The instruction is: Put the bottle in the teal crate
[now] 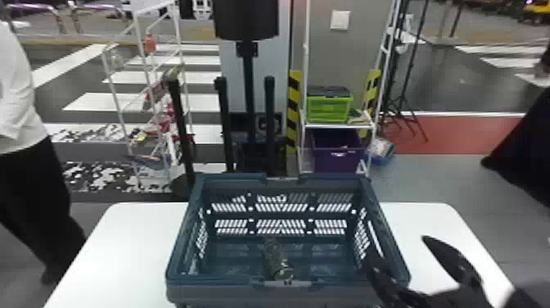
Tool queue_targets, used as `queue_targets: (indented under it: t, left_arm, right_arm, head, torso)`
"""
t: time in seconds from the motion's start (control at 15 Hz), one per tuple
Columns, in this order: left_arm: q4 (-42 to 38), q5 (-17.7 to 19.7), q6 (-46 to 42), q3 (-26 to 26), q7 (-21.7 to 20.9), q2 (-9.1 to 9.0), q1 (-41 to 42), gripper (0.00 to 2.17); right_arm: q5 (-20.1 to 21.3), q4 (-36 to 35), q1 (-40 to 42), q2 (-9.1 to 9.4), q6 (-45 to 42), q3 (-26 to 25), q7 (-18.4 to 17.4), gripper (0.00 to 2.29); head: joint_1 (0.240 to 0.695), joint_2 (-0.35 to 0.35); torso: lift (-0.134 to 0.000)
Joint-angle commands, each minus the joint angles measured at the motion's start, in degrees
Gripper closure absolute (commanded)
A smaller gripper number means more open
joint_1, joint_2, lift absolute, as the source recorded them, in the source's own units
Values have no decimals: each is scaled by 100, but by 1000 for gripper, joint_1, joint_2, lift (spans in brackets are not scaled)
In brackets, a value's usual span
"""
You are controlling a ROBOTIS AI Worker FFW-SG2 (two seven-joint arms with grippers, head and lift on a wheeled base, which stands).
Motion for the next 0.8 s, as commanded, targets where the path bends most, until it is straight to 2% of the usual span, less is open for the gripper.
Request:
queue_targets:
  t: [0.0,0.33,0.53,0.73]
  left_arm:
    - [-25,-21,17,-13,9,0,-4,140]
    - [-69,-74,17,-74,27,-9,-13,140]
    - [-140,-118,17,-83,36,-17,40,140]
    - [-184,-170,0,-127,106,-26,57,140]
  right_arm:
    - [-63,82,690,23,-990,-218,31,49]
    - [25,319,1640,216,-2291,-376,57,53]
    - [25,644,1930,339,-3011,-376,92,56]
    - [25,820,2114,365,-3381,-358,127,56]
  head:
    - [499,0]
    - [499,0]
    - [499,0]
    - [499,0]
  torso:
    - [0]
    - [0]
    - [0]
    - [0]
